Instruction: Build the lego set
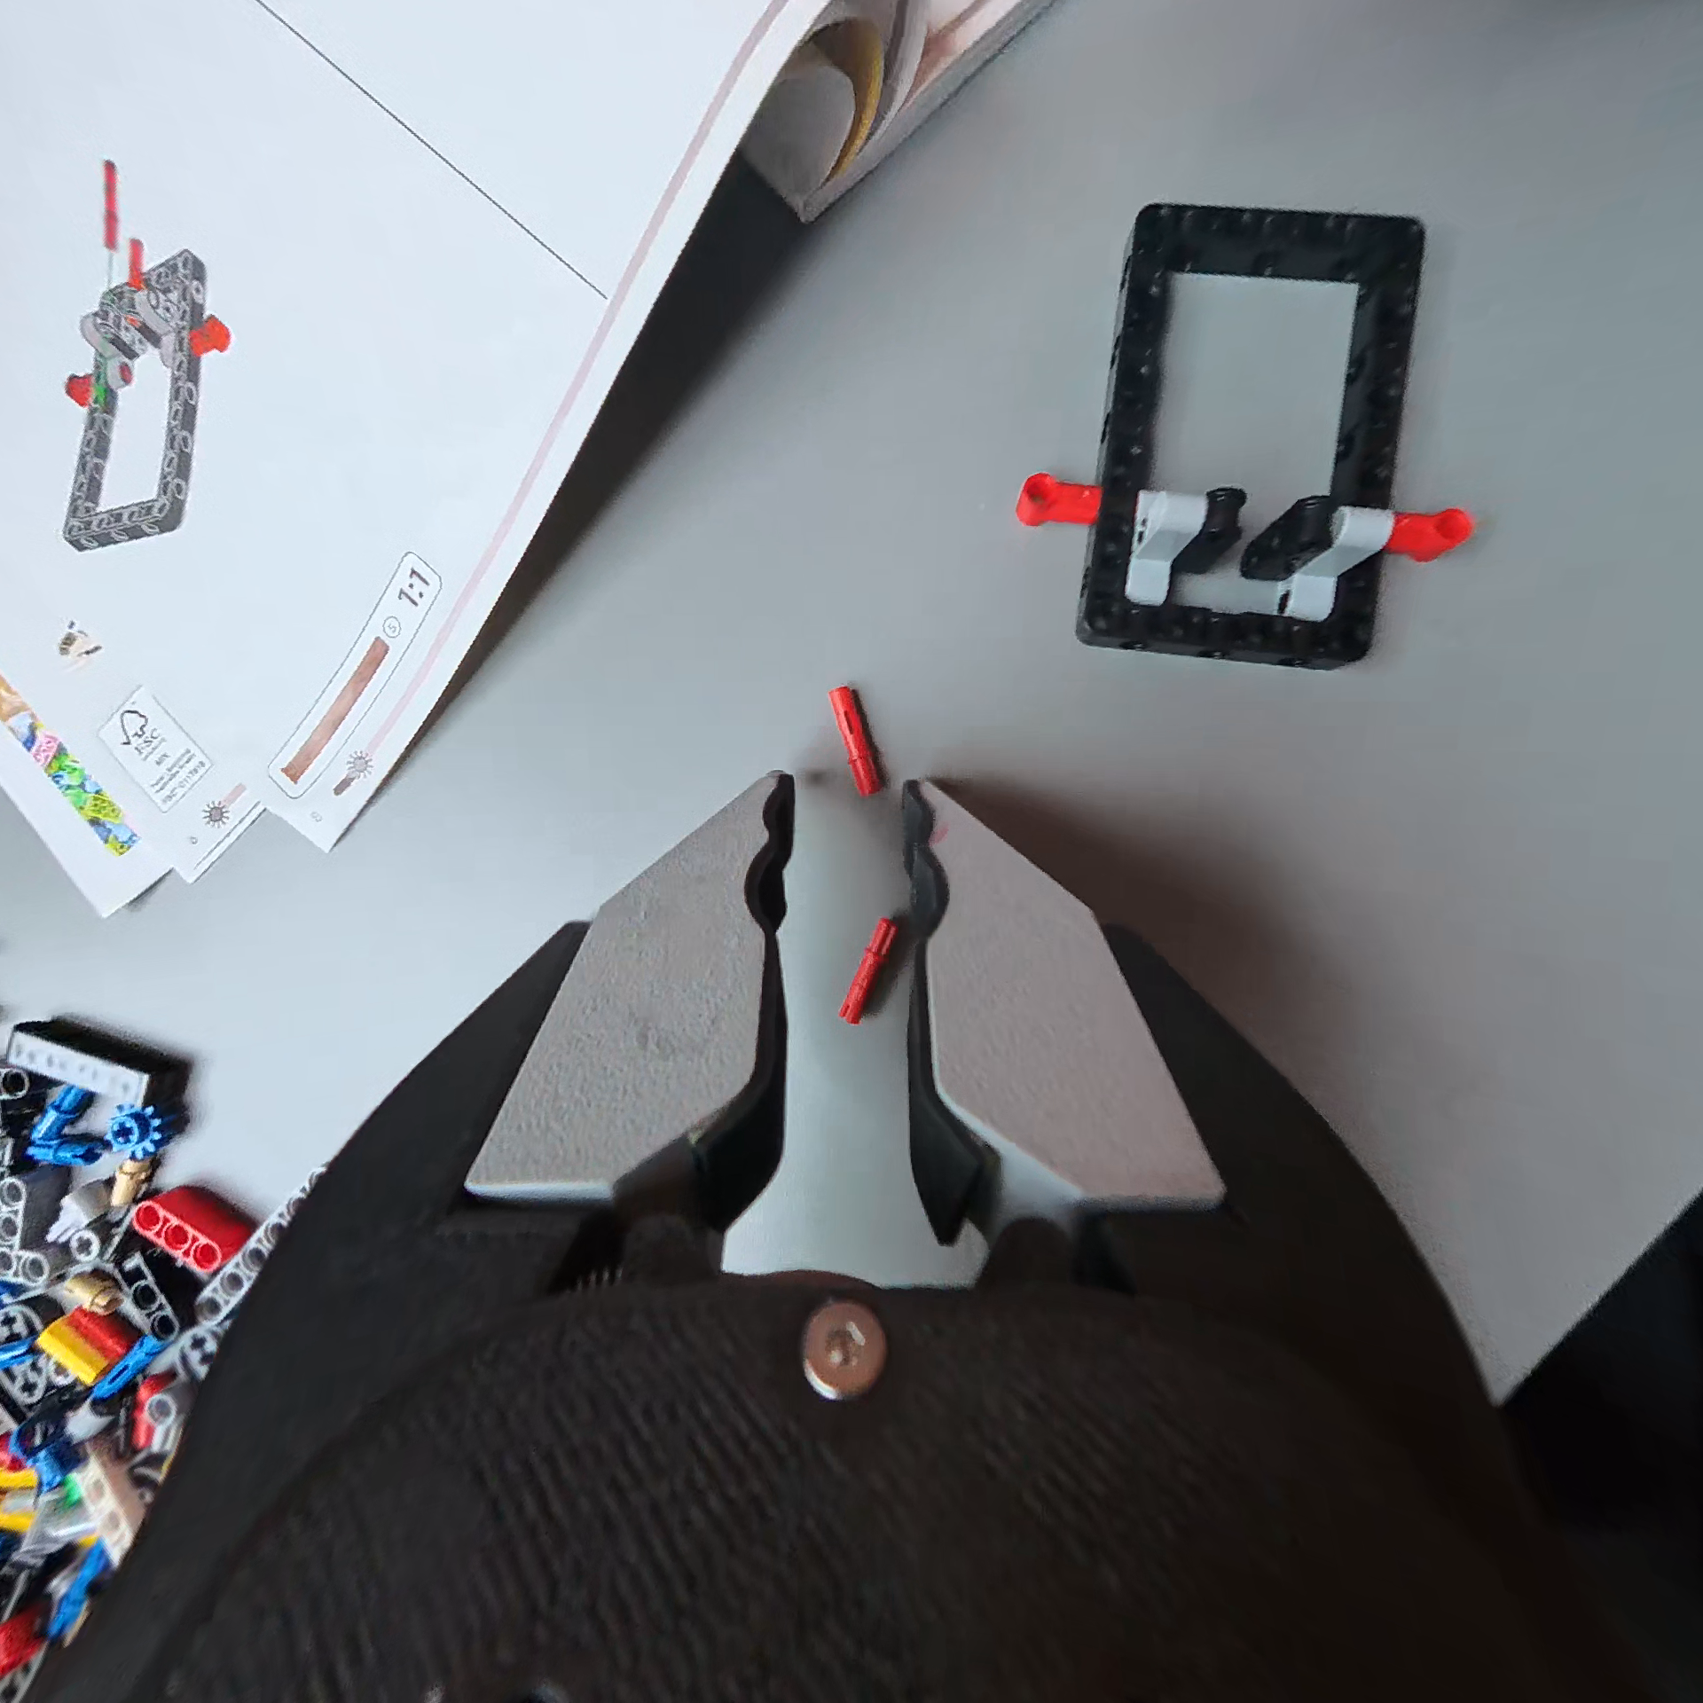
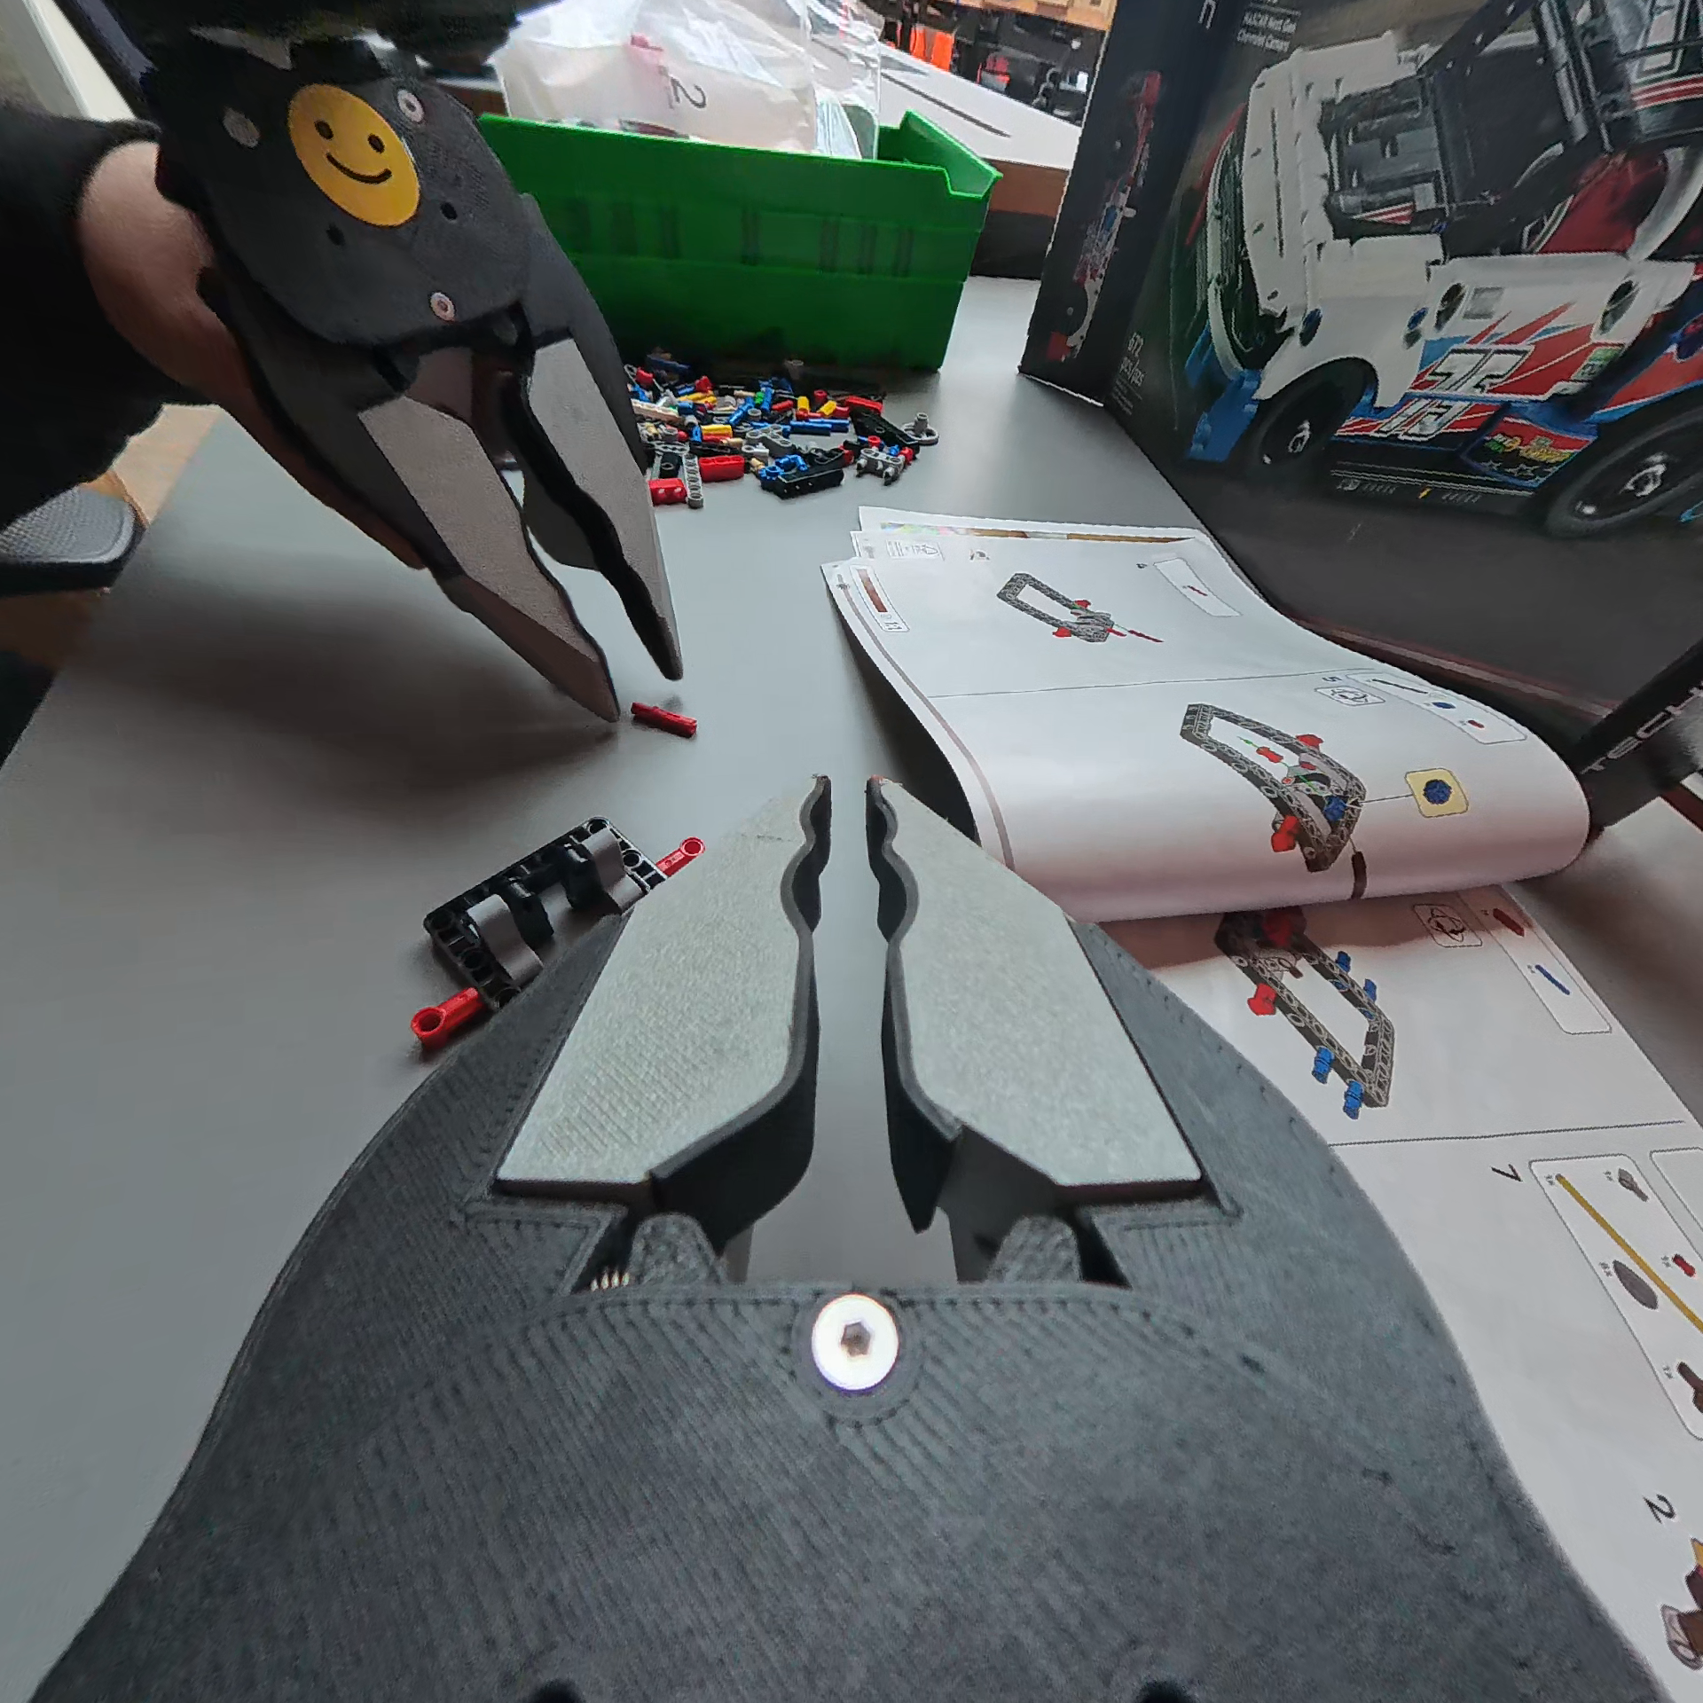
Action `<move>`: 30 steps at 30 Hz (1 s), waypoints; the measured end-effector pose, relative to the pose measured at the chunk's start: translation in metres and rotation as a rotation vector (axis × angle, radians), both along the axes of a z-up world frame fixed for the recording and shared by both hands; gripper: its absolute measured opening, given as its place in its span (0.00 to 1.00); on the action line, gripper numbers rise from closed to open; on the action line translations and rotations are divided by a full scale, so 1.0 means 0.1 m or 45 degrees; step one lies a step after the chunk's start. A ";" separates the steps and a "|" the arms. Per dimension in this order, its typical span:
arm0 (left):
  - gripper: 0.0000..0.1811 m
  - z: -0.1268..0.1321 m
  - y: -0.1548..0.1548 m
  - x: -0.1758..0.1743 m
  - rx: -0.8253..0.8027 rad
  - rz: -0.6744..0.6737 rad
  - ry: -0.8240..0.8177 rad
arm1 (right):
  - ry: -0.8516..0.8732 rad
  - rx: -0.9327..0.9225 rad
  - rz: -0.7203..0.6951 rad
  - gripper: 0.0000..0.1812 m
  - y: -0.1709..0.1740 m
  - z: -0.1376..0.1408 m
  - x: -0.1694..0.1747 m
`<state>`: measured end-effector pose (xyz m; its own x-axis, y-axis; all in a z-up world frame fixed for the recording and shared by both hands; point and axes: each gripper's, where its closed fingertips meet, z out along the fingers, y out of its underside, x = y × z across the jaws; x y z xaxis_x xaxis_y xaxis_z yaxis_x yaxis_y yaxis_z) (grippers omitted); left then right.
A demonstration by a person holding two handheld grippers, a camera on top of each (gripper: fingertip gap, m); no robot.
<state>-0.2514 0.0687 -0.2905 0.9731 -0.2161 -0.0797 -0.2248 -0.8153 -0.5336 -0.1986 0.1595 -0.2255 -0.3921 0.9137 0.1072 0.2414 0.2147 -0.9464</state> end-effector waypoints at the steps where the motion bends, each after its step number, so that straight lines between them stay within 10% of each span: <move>1: 0.10 -0.01 0.01 0.01 -0.001 -0.003 0.009 | 0.002 0.004 0.000 0.02 0.00 0.00 0.00; 14: 0.02 0.06 0.18 -0.03 0.146 -0.080 0.125 | -0.009 -0.020 0.059 0.03 -0.15 0.03 0.01; 30: 0.02 0.57 0.32 0.72 0.502 -0.580 0.406 | -0.109 -0.243 0.387 0.00 -0.65 0.03 0.15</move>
